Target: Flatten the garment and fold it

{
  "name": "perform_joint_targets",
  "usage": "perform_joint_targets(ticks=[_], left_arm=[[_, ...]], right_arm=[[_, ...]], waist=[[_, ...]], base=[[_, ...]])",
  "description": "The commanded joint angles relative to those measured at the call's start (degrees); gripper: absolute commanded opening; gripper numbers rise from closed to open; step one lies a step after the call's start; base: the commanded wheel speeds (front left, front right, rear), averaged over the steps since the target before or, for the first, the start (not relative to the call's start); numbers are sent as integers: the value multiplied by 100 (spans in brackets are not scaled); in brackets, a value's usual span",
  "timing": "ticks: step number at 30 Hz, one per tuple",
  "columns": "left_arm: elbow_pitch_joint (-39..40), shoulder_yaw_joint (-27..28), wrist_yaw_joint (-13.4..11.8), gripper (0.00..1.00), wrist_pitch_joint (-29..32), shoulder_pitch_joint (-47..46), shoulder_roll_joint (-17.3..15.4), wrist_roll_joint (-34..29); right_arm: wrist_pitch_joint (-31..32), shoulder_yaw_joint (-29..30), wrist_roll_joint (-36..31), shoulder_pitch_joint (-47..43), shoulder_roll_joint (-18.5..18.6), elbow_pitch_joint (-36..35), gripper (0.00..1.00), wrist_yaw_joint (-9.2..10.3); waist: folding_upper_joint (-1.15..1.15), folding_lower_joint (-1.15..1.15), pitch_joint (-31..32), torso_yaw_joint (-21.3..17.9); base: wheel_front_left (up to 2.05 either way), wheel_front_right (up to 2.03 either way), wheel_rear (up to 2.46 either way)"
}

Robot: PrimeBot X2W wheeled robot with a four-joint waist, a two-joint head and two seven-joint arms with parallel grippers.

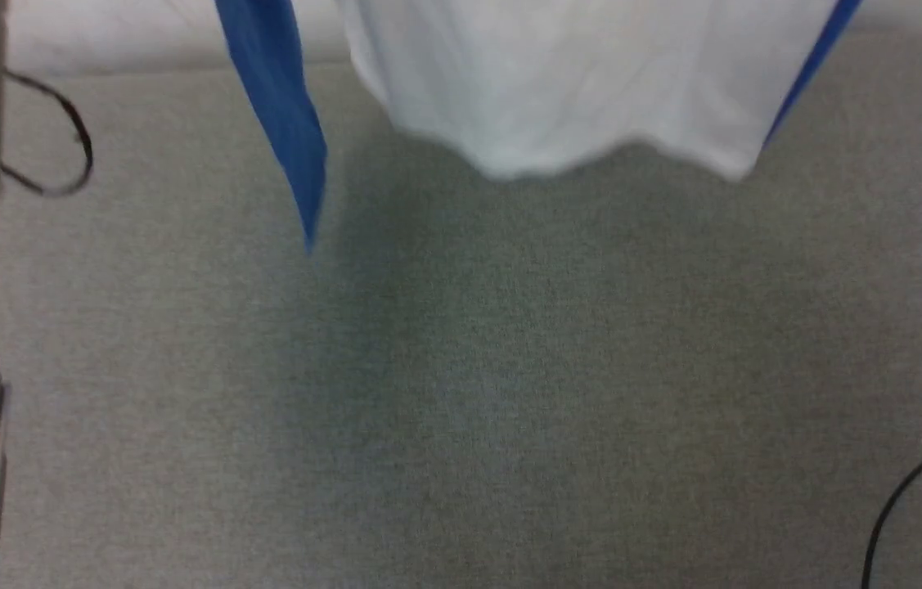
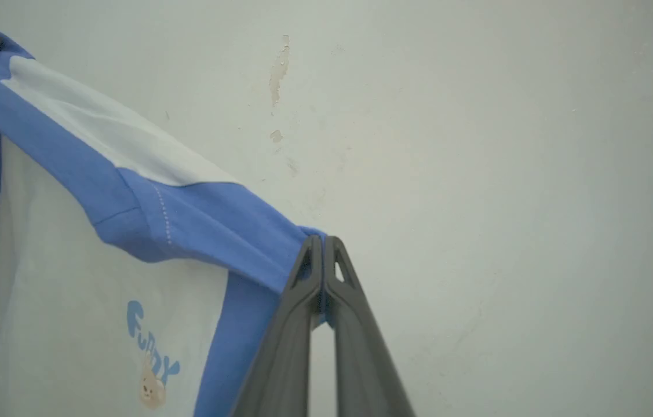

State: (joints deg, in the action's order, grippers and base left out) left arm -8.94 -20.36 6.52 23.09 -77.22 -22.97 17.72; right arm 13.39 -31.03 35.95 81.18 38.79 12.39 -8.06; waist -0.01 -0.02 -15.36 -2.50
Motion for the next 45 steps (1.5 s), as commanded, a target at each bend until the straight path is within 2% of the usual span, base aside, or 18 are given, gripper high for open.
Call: perform_joint_targets(ticks=[1,9,16,20,24,28,35,45], left_arm=[[-232,85,-32,0,-96,-208,-101,-95],[-1465,-110,0,0,-1240,-1398,-6,-557],[-2337,-356,31,0,-2231,-1261,232,-564],[-2608,-506,16,0,-2648,-584,472,-440],[-2776,-627,-52,0,-2961,454,749,-233],[-2855,-803,-105,0,-3139,1633,888,-91],[-2815,-1192,-88,0,-3109,3405,883,64],[-2226,-1543,-57,0,-2773,5009,459,251]], right_arm=[[-162,26,-101,212,52,286,0,57],[-1315,-536,-402,1284,-290,1548,0,57],[-1982,-1166,-181,1104,-551,2023,0,57],[-2265,-1540,12,491,-681,2110,0,57],[-2468,-1807,190,-347,-710,2203,0,57],[-2539,-2059,391,-1267,-685,2256,0,57],[-2419,-2521,911,-2681,-444,2090,0,57],[-1914,-3229,1366,-3831,-8,1236,0,57]], waist=[[1,2,-861,-187],[1,2,-1548,-271],[1,2,-1761,-138],[1,2,-1642,-4],[1,2,-1296,115],[1,2,-850,166],[1,2,-9,191],[1,2,927,135]], base=[[0,0,0],[0,0,0],[0,0,0],[0,0,0],[0,0,0],[0,0,0],[0,0,0],[0,0,0]])
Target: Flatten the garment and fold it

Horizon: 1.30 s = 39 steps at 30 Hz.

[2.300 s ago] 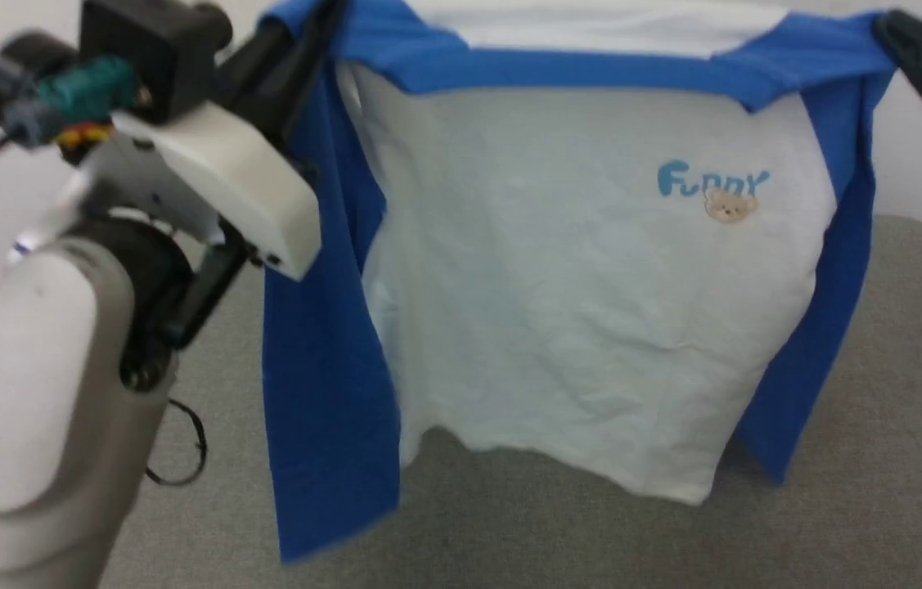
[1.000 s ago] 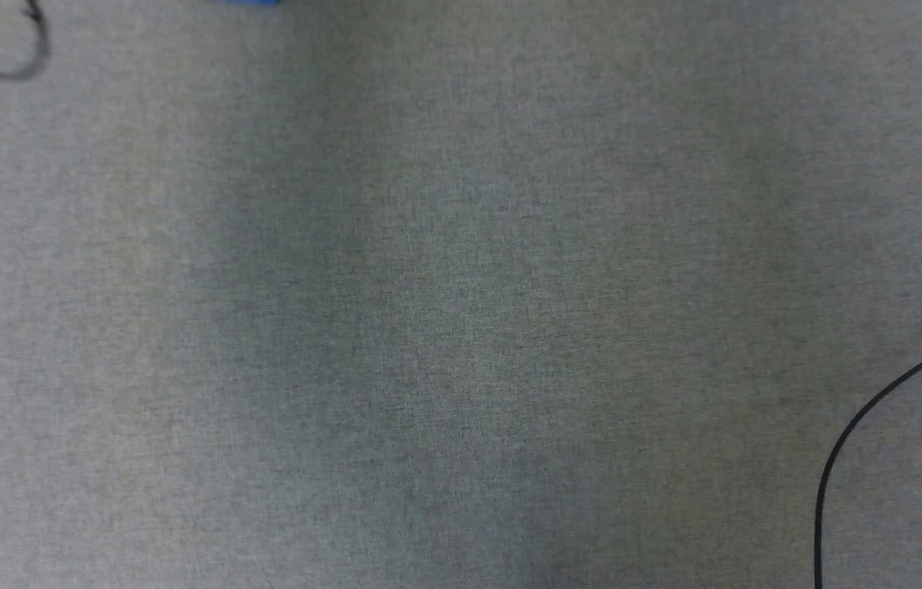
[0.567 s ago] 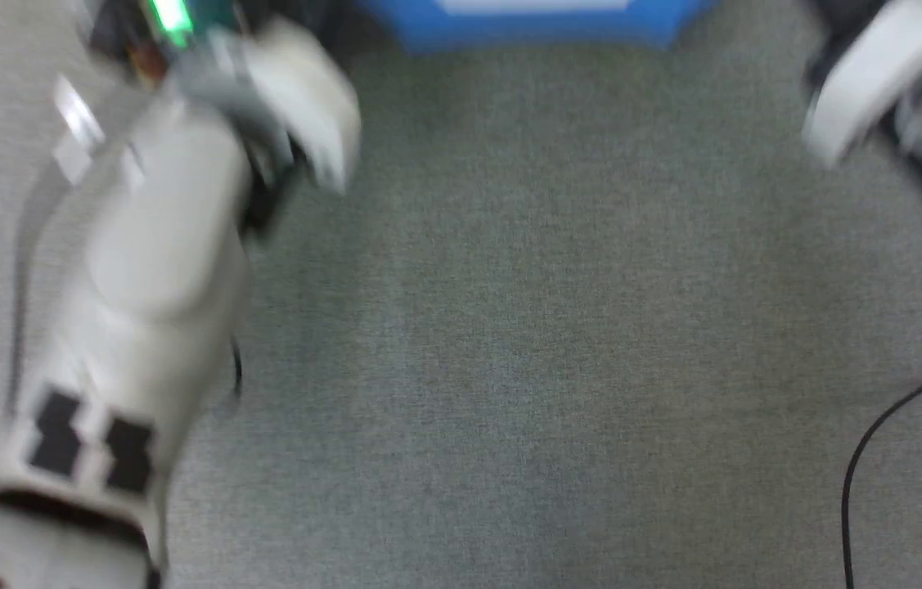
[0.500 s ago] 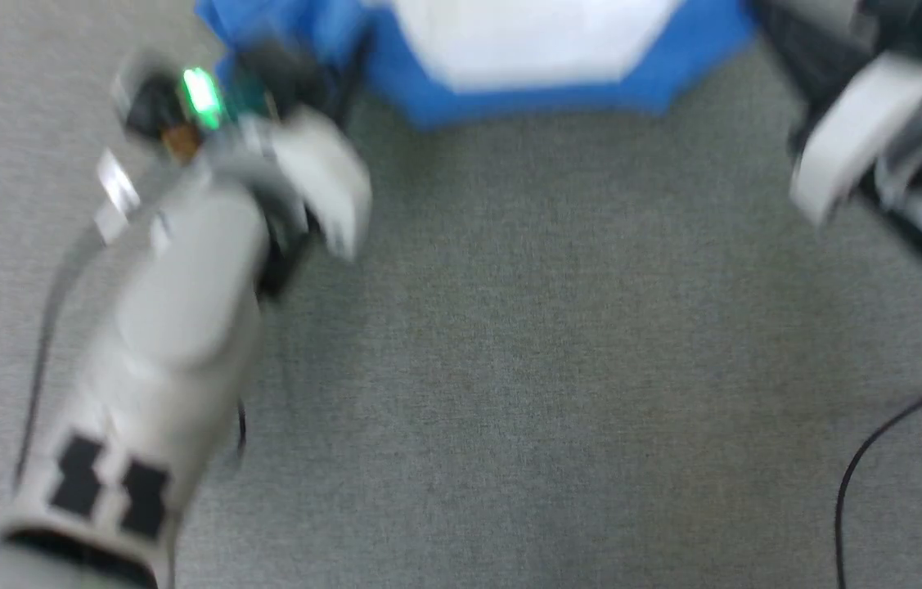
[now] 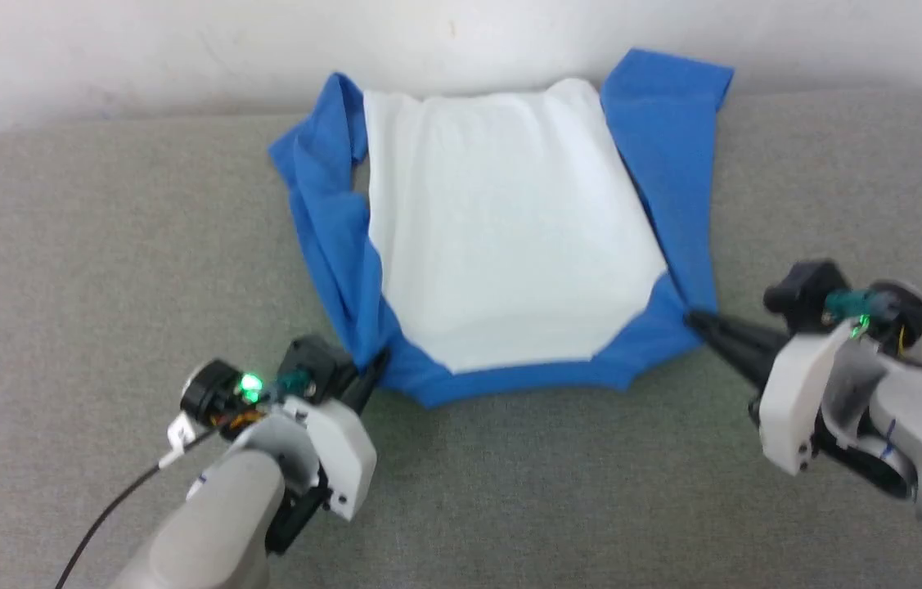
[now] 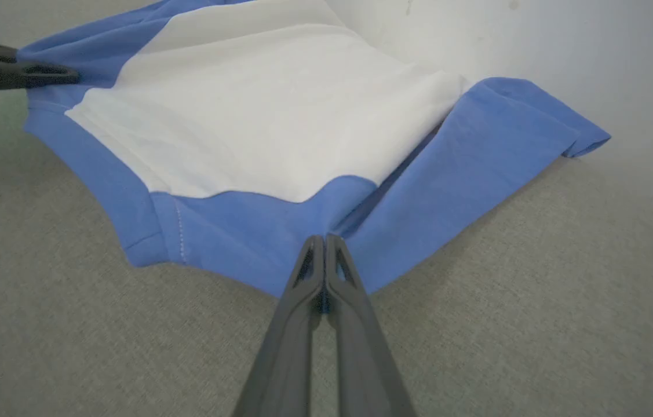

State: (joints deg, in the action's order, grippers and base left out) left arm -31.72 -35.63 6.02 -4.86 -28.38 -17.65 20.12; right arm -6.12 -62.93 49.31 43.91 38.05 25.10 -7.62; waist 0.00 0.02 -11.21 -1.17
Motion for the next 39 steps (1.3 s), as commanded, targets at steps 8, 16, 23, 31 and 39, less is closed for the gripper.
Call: perform_joint_targets(ticks=[8,16,23,31,39], left_arm=[[1041,-199,-127,0,436,1125,-415,138],[1808,-426,-180,0,819,2004,-607,358],[2164,-651,-184,0,1162,2660,-747,578],[2489,-869,-165,0,1789,3292,-847,1031],[2665,-815,-283,18,1709,3279,-852,1029]], right_arm=[[926,-83,520,-852,445,-334,0,13],[1887,309,1087,-1817,825,-679,0,13],[2874,694,1417,-2806,1092,-968,0,13],[3536,1270,1395,-3696,1120,-1068,0,13],[3499,2200,766,-4246,726,-1303,0,13]], waist=[[0,-2,978,77],[0,-2,1363,127],[0,-2,1624,125],[0,-2,1754,110],[0,-2,1675,127]], base=[[0,0,0],[0,0,0],[0,0,0],[0,0,0],[0,0,0]])
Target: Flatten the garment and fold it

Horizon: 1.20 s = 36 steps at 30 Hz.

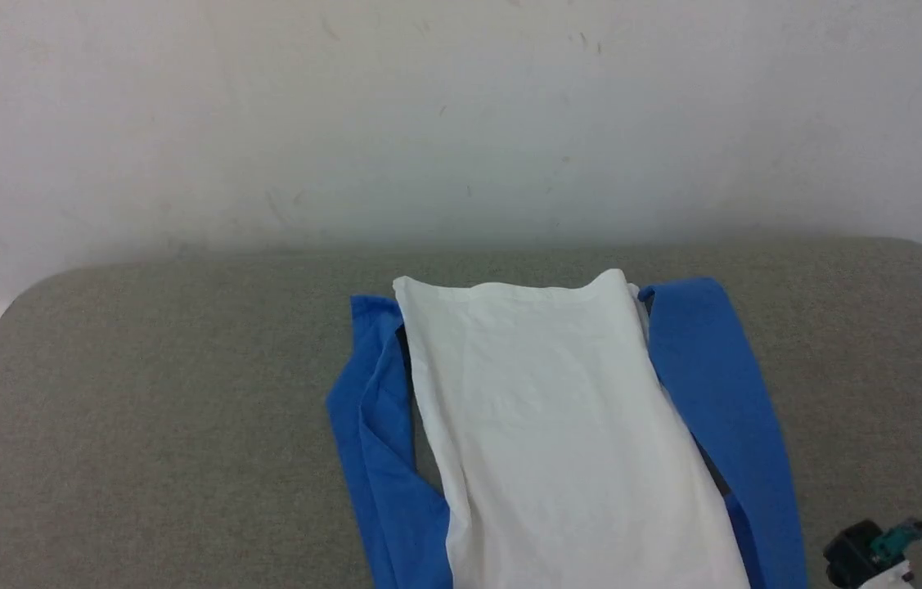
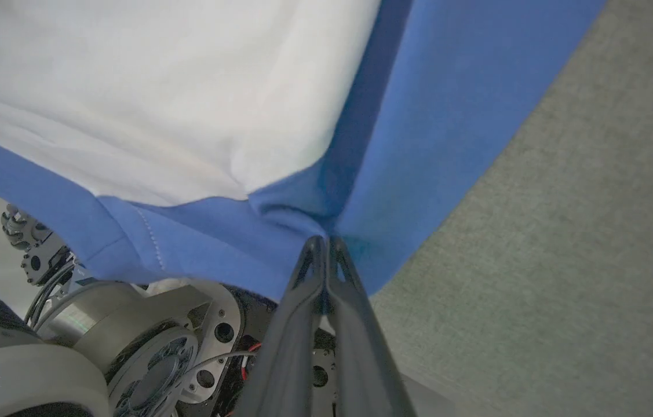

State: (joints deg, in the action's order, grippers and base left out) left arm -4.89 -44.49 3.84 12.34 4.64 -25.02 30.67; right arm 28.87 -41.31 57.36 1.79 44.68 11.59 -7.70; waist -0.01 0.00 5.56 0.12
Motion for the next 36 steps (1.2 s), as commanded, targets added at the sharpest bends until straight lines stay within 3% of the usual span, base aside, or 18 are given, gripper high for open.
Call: perform_joint_targets(ticks=[1,2,9,13,18,22,28,36], left_arm=[[-11,97,-91,95,-66,-50,-115,-48],[-5,122,-118,100,-109,-79,-114,-68],[298,470,-304,100,-540,-390,-62,-94],[469,889,-520,100,-950,-674,0,-65],[306,1325,-713,100,-1411,-1231,113,-113],[-62,1525,-649,100,-1456,-1880,133,-105],[-881,1577,-212,100,-759,-3233,-93,-84],[-2065,1465,251,100,886,-4941,-420,267]], right_arm=[[-96,204,-147,-53,1,-9,39,21],[-170,353,-238,-83,-58,-75,100,21],[-499,1465,-636,-231,-367,-648,100,21],[-1143,2296,-1170,-71,-677,-924,100,21],[-2125,3188,-2116,179,-1323,-1070,100,21],[-2615,3612,-2663,329,-1835,-1208,100,21],[-3040,4097,-3185,508,-2541,-1504,100,21],[-3247,4158,-3433,632,-3030,-1746,100,21]], waist=[[1,0,-13,-5],[1,0,-21,-5],[1,0,-159,2],[1,0,-366,-12],[1,0,-782,-67],[1,0,-1189,-216],[1,0,-1838,-592],[1,0,-2550,-1093]], base=[[0,0,0],[0,0,0],[0,0,0],[0,0,0],[0,0,0],[0,0,0],[0,0,0],[0,0,0]])
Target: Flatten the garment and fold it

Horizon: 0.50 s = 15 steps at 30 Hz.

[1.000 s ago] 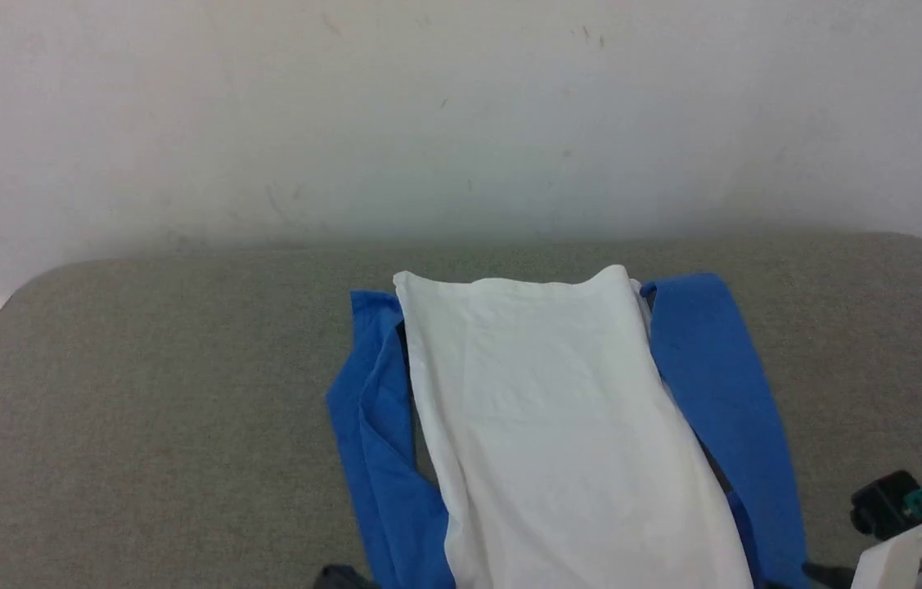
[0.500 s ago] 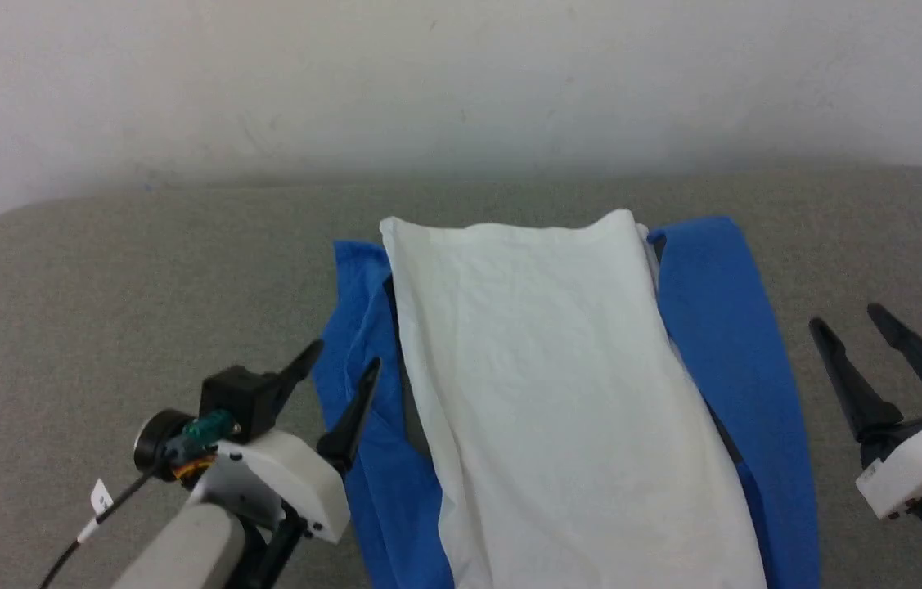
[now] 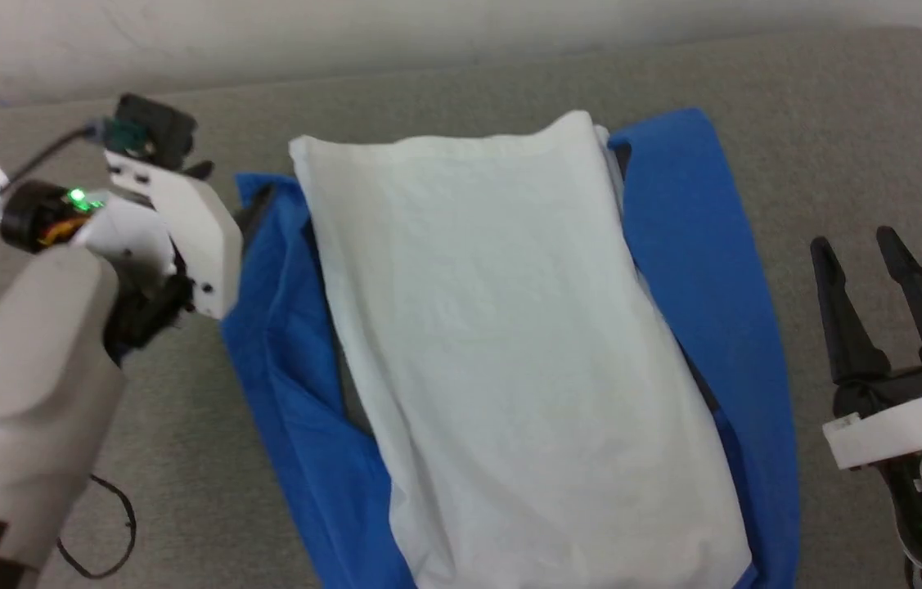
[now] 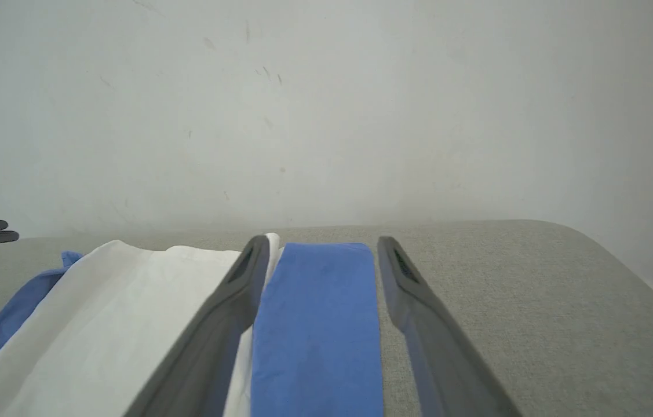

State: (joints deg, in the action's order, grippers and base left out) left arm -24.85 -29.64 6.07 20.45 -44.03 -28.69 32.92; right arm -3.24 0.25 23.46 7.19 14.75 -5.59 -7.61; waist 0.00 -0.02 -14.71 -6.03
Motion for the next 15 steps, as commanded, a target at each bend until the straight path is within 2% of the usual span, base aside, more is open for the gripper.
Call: perform_joint_targets(ticks=[1,5,15], left_arm=[[-217,-49,54,100,291,-221,-97,107],[-697,-93,97,100,875,-676,-268,268],[-1484,-221,-24,100,1459,-1039,-520,174]], right_arm=[[-58,-9,-58,105,-74,-26,100,12],[-157,-63,-69,169,-177,45,100,12],[-328,-199,-5,220,-237,286,100,12]], waist=[[0,2,-588,-527],[0,2,-811,-695],[0,2,-1000,-878]], base=[[0,0,0],[0,0,0],[0,0,0]])
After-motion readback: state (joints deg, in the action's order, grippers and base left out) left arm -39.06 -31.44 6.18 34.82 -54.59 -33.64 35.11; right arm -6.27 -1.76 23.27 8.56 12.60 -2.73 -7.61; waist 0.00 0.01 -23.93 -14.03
